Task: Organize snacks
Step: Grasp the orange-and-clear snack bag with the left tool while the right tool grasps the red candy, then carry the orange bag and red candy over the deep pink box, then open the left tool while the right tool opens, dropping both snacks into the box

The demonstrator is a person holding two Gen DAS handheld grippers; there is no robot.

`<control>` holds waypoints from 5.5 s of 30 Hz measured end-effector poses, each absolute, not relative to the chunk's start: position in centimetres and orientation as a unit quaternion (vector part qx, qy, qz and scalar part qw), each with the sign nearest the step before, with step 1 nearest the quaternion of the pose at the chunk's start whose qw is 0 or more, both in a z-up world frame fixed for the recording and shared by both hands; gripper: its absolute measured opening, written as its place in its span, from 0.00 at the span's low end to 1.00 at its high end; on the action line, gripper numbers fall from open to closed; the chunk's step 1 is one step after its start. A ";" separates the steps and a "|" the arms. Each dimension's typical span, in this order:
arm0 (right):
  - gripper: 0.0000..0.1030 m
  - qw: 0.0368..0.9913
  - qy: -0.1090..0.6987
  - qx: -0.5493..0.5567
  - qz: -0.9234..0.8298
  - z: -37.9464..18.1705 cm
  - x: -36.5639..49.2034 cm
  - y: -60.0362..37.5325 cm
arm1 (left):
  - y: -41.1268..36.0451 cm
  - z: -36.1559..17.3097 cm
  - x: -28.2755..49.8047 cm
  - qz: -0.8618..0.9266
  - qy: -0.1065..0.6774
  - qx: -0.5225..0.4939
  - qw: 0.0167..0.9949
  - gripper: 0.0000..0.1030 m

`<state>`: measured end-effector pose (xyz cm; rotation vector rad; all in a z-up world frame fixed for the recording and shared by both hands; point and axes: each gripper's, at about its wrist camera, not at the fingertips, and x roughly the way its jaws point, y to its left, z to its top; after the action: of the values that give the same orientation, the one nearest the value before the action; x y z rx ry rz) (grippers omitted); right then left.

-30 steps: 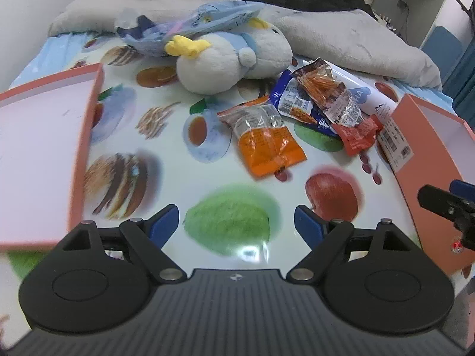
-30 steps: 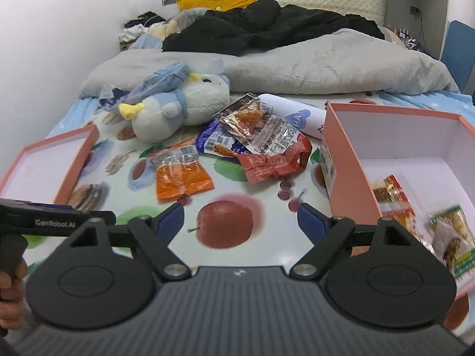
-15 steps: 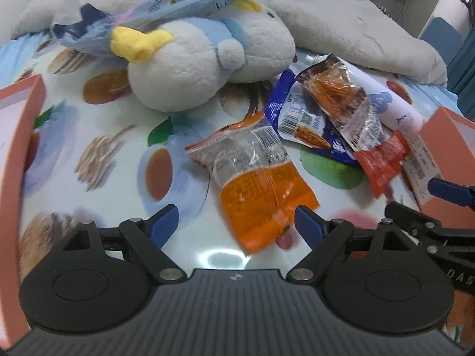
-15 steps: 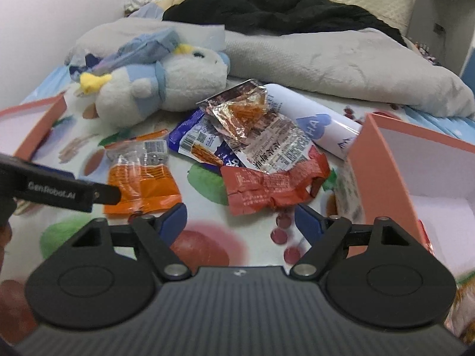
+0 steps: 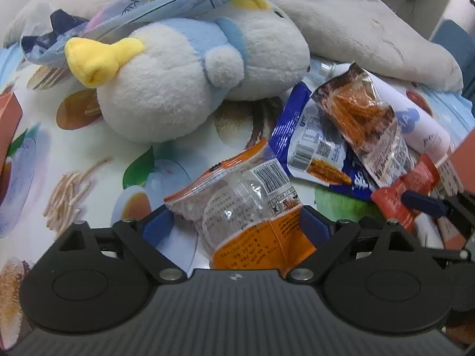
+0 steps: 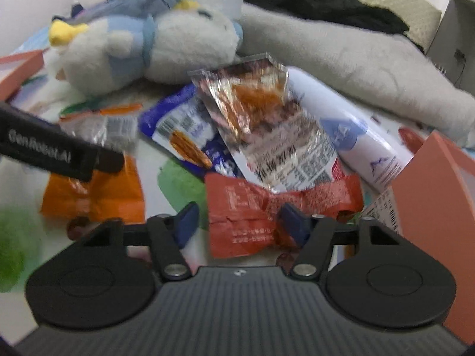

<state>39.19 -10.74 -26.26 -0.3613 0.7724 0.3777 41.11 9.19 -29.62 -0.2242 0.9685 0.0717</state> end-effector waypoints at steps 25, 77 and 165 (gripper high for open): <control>0.30 0.900 0.352 -0.197 0.167 -23.5 34.9 -11.9 | 8.5 -28.5 37.7 0.011 0.481 -0.108 0.870 0.54; 0.12 0.925 0.350 -0.052 0.141 -16.3 16.5 -16.7 | 3.1 -18.8 17.3 -0.038 0.434 -0.123 0.892 0.49; 0.64 0.948 0.310 0.076 -0.012 -13.4 30.2 -37.0 | -19.6 -11.7 39.6 -0.194 0.421 0.017 0.886 0.70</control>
<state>30.17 -37.00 -13.38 0.1540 0.6310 -0.0247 39.59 -19.63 -11.71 0.0351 0.8749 -0.4026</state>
